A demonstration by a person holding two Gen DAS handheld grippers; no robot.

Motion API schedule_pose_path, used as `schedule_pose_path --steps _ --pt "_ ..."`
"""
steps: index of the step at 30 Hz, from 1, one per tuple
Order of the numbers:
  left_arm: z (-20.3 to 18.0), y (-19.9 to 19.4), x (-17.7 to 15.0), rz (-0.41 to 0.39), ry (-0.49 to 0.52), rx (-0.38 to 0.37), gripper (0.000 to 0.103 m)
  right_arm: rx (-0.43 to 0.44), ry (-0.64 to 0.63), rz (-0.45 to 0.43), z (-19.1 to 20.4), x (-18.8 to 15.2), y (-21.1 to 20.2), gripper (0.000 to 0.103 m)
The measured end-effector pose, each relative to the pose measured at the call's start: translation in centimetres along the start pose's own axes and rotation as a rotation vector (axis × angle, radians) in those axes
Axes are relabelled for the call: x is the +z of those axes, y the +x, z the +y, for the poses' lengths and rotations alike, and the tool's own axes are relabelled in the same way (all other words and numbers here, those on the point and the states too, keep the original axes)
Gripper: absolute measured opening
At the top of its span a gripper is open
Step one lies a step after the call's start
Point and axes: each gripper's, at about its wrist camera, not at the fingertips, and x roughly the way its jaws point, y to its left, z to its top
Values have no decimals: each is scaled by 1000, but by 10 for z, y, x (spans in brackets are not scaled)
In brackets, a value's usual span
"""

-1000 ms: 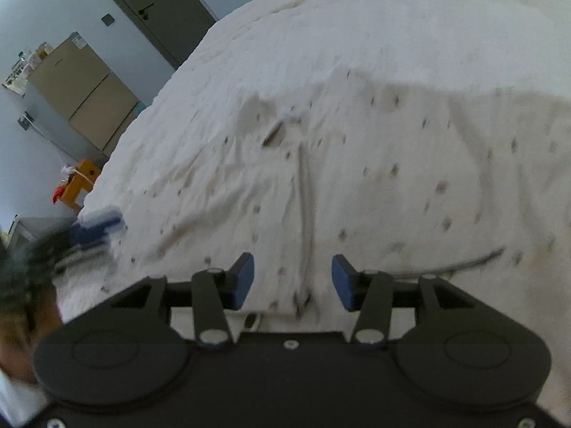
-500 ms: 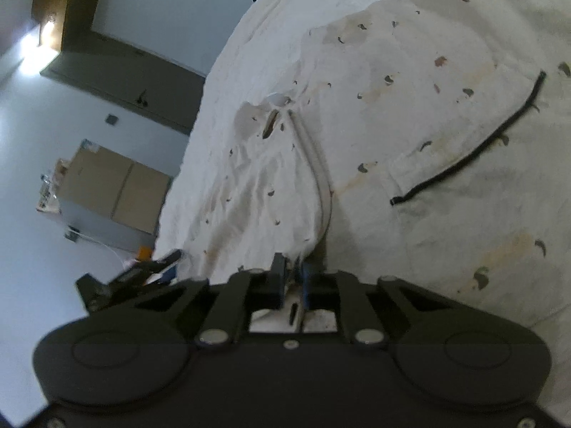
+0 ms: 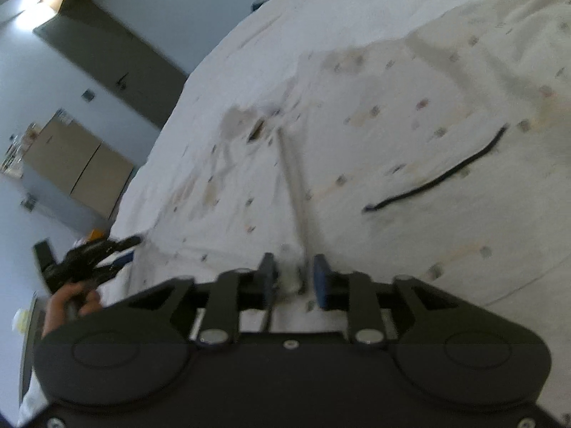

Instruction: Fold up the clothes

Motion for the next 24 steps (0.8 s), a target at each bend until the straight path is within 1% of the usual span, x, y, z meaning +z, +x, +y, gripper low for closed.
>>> schedule_pose_path --steps 2,3,5,6,7,9,11,12,13,14,15,17,18,19,21,22,23,24 --pt "2 -12 -6 36 21 -10 45 -9 -19 -25 -1 11 -4 34" --pt "2 -16 -10 58 49 -15 45 -11 -33 -29 1 19 0 35" --pt "1 -24 -24 135 138 -49 47 -19 -92 -34 10 50 17 37" --pt "5 -28 -30 166 165 -71 48 -24 -119 -34 14 64 27 38" --pt "8 -30 -36 194 187 -92 49 -28 -137 -21 19 75 40 38" --pt "16 -32 -46 239 212 -124 49 -24 -166 11 28 89 59 45" --pt "25 -32 -53 267 217 -148 47 -36 -164 32 30 95 74 45" --pt "30 -32 -53 273 204 -166 44 -46 -157 50 32 100 86 40" --pt "37 -36 -55 280 187 -190 31 -48 -139 76 33 102 99 33" --pt "44 -37 -55 287 173 -211 11 -29 -131 93 33 102 104 6" --pt "48 -37 -55 291 167 -225 4 -16 -125 102 34 101 107 0" --pt "52 -44 -53 279 186 -247 2 -26 -120 57 37 100 101 0" --pt "52 -47 -52 276 200 -249 2 -50 -110 -3 38 101 94 0" --pt "54 -49 -54 278 206 -250 2 -65 -99 -21 37 102 90 0" --pt "53 -51 -55 286 213 -244 2 -99 -107 -23 38 100 88 0" --pt "54 -52 -55 288 216 -236 2 -116 -132 -11 41 98 88 1" --pt "53 -53 -56 285 219 -229 4 -133 -148 5 44 97 86 4" --pt "50 -56 -56 276 223 -220 8 -151 -164 20 47 96 84 13"
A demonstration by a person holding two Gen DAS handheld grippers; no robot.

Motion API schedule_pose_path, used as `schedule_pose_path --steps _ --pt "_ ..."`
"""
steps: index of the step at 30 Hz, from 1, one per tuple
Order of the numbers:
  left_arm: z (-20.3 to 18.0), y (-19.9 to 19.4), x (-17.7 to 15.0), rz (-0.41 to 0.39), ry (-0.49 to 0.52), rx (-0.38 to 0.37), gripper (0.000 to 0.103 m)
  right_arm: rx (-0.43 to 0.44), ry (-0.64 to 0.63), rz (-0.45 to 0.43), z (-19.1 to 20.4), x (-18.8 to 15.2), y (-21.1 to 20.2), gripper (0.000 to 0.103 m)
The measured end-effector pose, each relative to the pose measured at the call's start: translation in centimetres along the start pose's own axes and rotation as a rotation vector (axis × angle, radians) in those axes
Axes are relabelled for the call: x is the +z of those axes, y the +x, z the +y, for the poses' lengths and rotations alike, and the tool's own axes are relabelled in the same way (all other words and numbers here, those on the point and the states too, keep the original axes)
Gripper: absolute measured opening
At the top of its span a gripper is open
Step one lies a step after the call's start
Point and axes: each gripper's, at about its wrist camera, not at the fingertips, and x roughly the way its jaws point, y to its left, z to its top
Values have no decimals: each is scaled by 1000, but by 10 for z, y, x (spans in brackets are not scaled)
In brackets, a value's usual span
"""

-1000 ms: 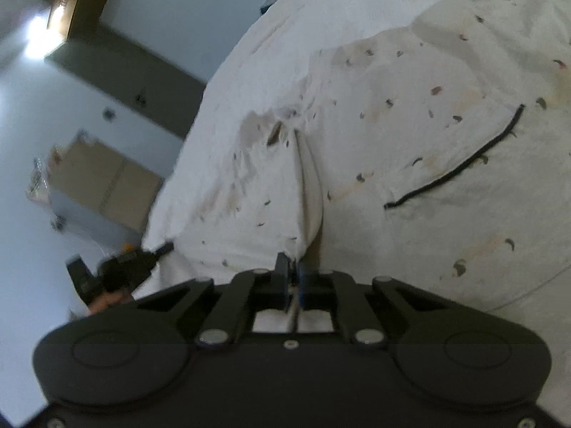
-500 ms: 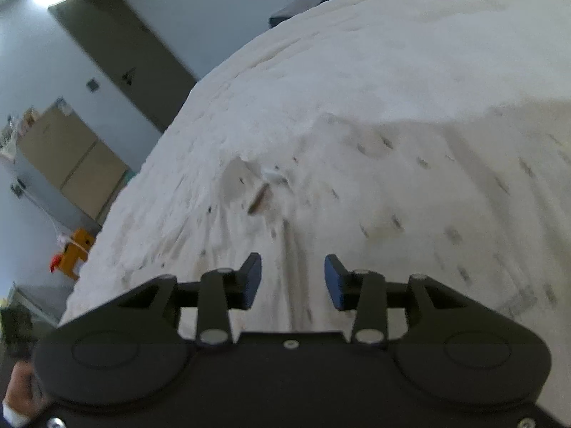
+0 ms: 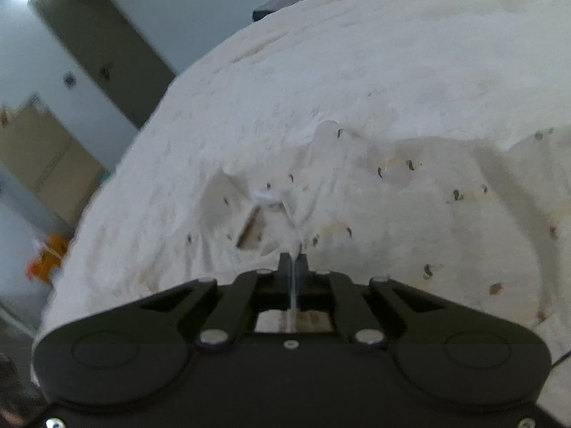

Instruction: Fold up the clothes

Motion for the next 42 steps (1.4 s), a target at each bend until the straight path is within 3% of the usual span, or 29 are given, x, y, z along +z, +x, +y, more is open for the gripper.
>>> schedule_pose_path --steps 1,2,4,6,8,10,13,17,19,21,25,27,29,32,34,37,39,42 --pt "-3 -3 1 -15 4 16 13 -16 -17 16 3 -1 -3 21" --pt "-6 -7 1 -29 7 33 17 -17 -28 36 4 -1 -7 37" --pt "-8 -16 3 -81 -22 37 22 71 -14 98 0 -2 -26 38" --pt "-9 -28 6 -153 -58 8 26 148 -37 168 -2 -7 -55 50" --pt "-11 -48 9 -263 -98 -73 27 159 -76 242 -4 -19 -86 52" --pt "-18 -61 10 -332 -115 -210 29 194 -89 321 -11 -42 -118 52" --pt "-39 -66 12 -360 -83 -422 39 214 -127 386 -15 -84 -161 52" --pt "-81 -55 9 -298 16 -545 48 220 -155 397 -16 -153 -213 52" --pt "-103 -43 3 -238 54 -544 49 204 -159 383 -13 -191 -228 49" --pt "-128 -31 -8 -167 93 -520 49 196 -197 430 -6 -222 -228 43" --pt "-167 -21 -39 -57 173 -461 51 182 -259 513 5 -278 -231 43" --pt "-192 -21 -62 -10 258 -424 54 186 -219 479 -4 -270 -249 43" --pt "-212 -21 -81 12 333 -392 55 158 -182 385 -24 -248 -279 47" --pt "-262 -24 -126 30 527 -366 56 41 -149 227 -65 -217 -315 55" --pt "-291 -25 -153 31 682 -360 56 -78 -66 126 -116 -194 -337 55" --pt "-338 -18 -195 30 910 -363 63 -136 24 123 -170 -185 -342 55" --pt "-358 -14 -219 38 1020 -370 70 -100 50 173 -190 -189 -335 58" --pt "-382 9 -255 70 1170 -338 70 -38 34 225 -197 -203 -320 58"
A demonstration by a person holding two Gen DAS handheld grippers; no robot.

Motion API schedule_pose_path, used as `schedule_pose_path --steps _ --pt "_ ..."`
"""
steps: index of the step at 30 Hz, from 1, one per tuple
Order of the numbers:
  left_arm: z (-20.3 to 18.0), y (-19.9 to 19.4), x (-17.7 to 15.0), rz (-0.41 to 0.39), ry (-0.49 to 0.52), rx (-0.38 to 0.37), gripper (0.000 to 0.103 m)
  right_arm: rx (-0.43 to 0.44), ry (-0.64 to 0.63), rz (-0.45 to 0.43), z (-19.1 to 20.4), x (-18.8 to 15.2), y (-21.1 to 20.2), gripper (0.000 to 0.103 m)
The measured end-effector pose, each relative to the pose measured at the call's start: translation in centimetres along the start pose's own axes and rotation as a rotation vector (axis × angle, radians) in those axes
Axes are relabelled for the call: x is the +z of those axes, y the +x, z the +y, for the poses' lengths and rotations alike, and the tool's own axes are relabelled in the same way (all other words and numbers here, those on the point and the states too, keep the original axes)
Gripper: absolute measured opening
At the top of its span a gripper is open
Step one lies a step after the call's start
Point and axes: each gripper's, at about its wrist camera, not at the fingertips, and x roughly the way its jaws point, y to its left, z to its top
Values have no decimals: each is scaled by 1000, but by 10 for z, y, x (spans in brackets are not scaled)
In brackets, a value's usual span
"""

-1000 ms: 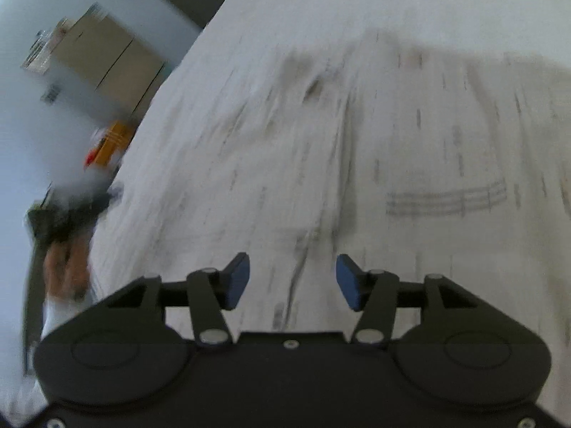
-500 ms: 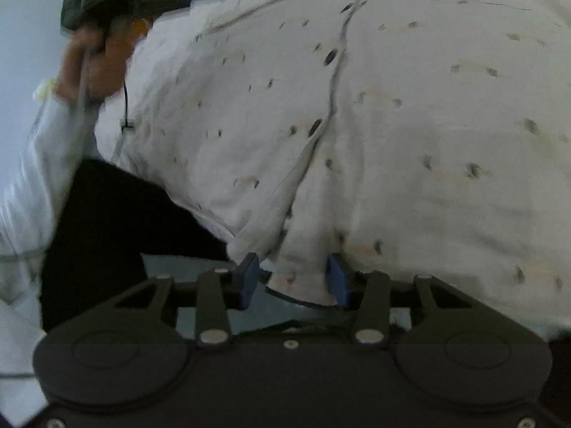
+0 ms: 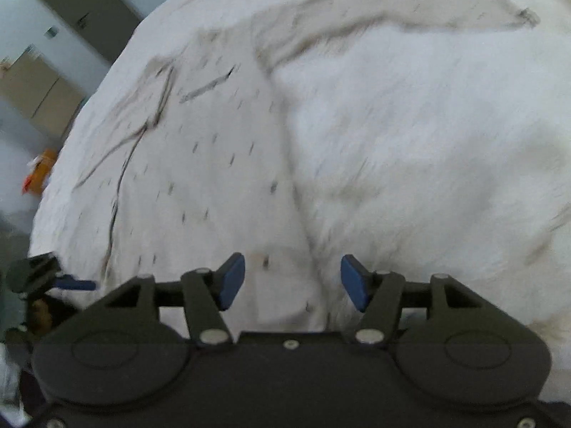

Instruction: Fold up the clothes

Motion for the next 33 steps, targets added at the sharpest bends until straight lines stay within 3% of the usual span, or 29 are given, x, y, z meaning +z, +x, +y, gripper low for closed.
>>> schedule_pose_path --steps 1,3,5,9,13,14,15,16,18,21,25,28,30,33 --pt "-10 17 -2 38 51 41 70 16 -10 18 0 -4 10 55" --pt "-18 39 -5 100 86 87 57 25 -20 85 1 -11 25 3" --pt "-16 47 -8 136 66 68 53 26 -53 142 6 -15 29 0" --pt "14 25 -8 92 -85 -165 53 41 -129 184 12 -26 10 0" --pt "46 -1 -4 9 -167 -230 57 29 -150 161 10 -24 -9 6" --pt "56 -5 -3 -16 -211 -230 60 29 -152 134 11 -20 -15 12" --pt "67 -10 -3 -43 -256 -233 63 16 -145 81 11 -14 -21 29" --pt "77 -13 -4 -70 -291 -232 66 19 -123 17 9 -9 -25 37" --pt "88 -12 -4 -91 -305 -209 68 25 -73 -108 4 3 -33 53" --pt "111 -7 -13 -133 -363 -185 72 24 68 -257 -15 24 -35 55" --pt "160 -3 -38 -222 -605 -196 72 50 415 -475 -69 52 -29 56" --pt "180 1 -55 -274 -731 -242 72 105 665 -567 -115 71 -9 57" --pt "186 1 -55 -278 -751 -255 72 99 810 -607 -148 88 9 58" --pt "189 2 -50 -252 -708 -239 72 52 898 -640 -179 109 30 58"
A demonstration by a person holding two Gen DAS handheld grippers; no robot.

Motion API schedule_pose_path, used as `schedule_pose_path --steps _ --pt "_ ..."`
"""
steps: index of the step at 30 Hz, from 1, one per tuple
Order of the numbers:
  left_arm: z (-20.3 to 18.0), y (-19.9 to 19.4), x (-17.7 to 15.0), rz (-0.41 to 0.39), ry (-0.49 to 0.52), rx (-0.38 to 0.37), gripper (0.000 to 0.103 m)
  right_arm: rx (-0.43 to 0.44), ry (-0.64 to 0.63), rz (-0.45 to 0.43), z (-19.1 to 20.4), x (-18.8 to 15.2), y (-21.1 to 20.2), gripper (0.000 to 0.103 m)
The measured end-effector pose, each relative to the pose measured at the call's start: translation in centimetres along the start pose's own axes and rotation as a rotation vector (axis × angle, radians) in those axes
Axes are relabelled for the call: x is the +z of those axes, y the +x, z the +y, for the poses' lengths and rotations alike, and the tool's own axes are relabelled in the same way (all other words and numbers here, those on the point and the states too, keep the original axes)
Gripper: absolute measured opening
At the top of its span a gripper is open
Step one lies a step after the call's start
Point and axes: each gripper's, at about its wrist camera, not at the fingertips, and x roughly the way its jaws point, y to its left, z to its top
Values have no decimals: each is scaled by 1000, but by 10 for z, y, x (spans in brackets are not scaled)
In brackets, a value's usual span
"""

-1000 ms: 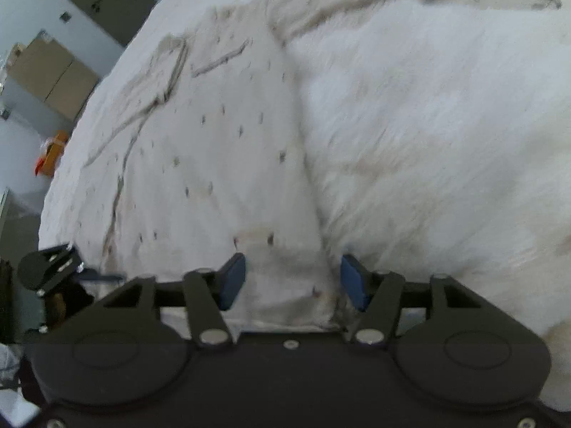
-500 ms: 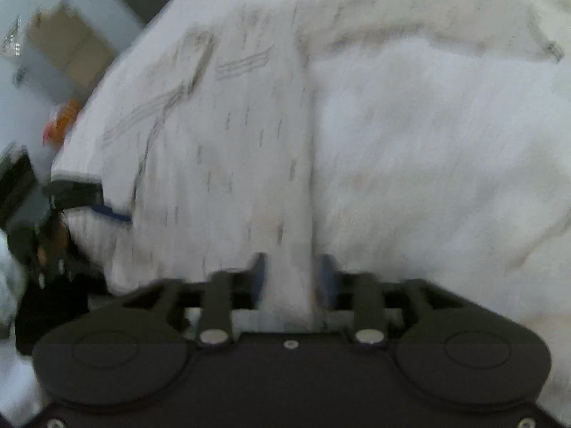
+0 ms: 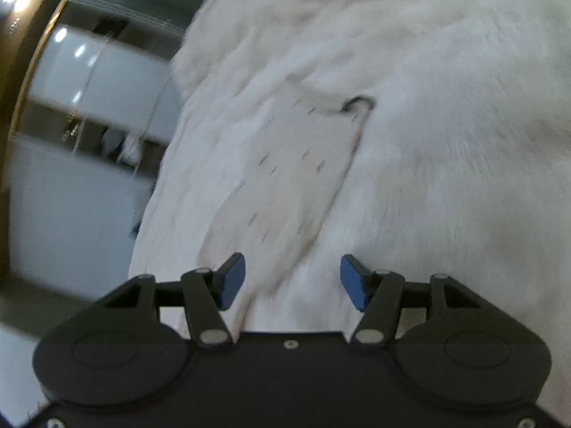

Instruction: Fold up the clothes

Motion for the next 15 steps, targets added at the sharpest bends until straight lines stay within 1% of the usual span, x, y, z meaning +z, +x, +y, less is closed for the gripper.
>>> schedule_pose_path --steps 1,3,4,5,6,7,8,9,10,13,14,15 --pt "-1 -1 -2 7 9 4 72 -9 8 -14 -1 3 5 58" --pt "0 0 -3 20 15 14 72 -38 37 -73 -6 11 25 55" --pt "2 2 -2 26 14 22 72 -47 54 -116 -6 16 33 55" --pt "4 5 -1 27 14 28 72 -47 77 -166 -6 21 42 50" --pt "6 8 1 26 15 31 72 -48 90 -204 -4 26 49 33" --pt "8 12 3 25 15 31 72 -49 73 -205 2 32 54 16" --pt "9 14 5 23 17 31 72 -50 34 -199 10 37 57 3" --pt "9 15 7 18 18 28 72 -42 -35 -209 25 47 58 1" --pt "10 16 9 11 14 21 72 -16 -80 -250 37 55 53 1" --pt "11 18 11 3 -11 -4 71 97 -120 -353 58 75 32 1" --pt "10 19 11 5 -7 -8 71 113 -120 -373 61 83 27 1" --pt "8 20 10 7 -3 -13 71 97 -129 -364 61 87 28 1"
